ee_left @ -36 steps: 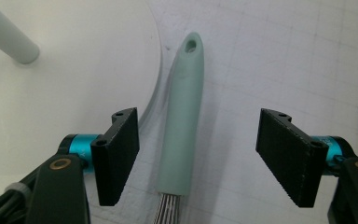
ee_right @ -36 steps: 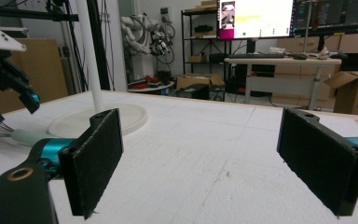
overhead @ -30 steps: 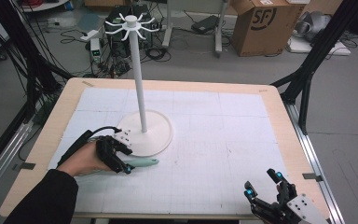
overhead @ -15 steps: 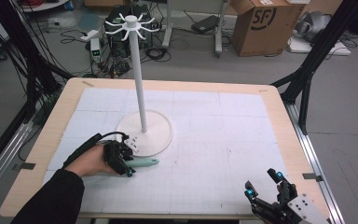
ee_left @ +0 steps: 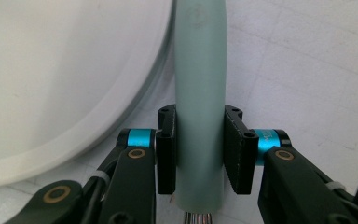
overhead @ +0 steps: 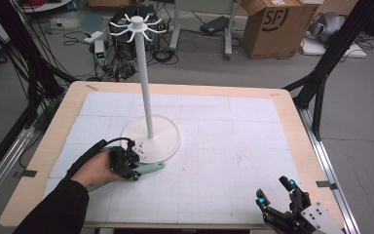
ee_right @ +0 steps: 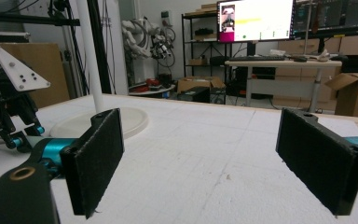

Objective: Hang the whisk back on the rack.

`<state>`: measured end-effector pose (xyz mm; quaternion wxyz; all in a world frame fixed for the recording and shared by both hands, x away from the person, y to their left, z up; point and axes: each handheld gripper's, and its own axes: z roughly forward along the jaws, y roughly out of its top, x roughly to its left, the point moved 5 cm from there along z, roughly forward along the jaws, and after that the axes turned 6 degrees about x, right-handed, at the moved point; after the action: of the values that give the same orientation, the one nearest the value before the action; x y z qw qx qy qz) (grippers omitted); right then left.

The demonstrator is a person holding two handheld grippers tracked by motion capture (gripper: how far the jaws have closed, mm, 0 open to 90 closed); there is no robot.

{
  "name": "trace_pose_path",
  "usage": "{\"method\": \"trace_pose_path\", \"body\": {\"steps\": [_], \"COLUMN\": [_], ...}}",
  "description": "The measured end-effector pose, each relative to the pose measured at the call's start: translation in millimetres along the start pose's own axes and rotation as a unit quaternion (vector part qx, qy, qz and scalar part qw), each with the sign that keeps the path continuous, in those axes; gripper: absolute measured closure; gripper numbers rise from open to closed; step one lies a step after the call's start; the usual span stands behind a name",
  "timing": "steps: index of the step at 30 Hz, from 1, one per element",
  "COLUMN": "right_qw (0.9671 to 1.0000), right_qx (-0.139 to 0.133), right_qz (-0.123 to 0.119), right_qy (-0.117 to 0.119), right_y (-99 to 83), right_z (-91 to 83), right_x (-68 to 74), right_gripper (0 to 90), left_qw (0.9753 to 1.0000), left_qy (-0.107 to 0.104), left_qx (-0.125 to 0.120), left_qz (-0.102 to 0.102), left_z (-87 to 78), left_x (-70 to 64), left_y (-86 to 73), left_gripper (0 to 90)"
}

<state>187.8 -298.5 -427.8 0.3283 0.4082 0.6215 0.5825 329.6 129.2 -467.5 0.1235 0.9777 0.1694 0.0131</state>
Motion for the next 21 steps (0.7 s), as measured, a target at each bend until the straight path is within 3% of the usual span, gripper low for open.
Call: {"method": "trace_pose_path", "body": {"steps": [5,9,13,15,17,21], "right_qw": [1.0,1.0,1.0,1.0,1.0,1.0], "right_qx": [0.002,0.001,0.002,0.002,0.003,0.004], "right_qz": [0.001,-0.001,0.0,-0.001,0.001,0.0], "right_qy": [0.001,0.002,0.0,0.0,0.001,0.0], "right_y": [-0.3,-0.3,-0.5,-0.4,-0.6,-0.9], "right_z": [0.0,0.8,0.9,1.0,0.8,1.3], "right_x": [0.3,0.4,0.2,0.5,1.3,0.9], "right_gripper": [14.2,14.3,14.2,14.3,14.2,14.2], "left_qw": [0.9998,0.9975,0.9949,0.9927,0.9882,0.9836], "left_qy": [0.007,0.003,-0.008,-0.003,-0.006,0.007], "left_qx": [-0.017,-0.066,-0.094,-0.114,-0.146,-0.175], "left_qz": [-0.001,-0.026,-0.036,-0.038,-0.046,-0.042], "left_z": [-6.5,-21.9,-37.9,-47.3,-57.4,-78.1], "left_x": [0.6,2.0,3.2,3.6,3.0,4.2], "left_y": [-2.3,-2.8,-3.6,-2.6,-0.5,2.0], "left_gripper": [69.4,69.4,69.4,69.4,69.4,69.4]}}
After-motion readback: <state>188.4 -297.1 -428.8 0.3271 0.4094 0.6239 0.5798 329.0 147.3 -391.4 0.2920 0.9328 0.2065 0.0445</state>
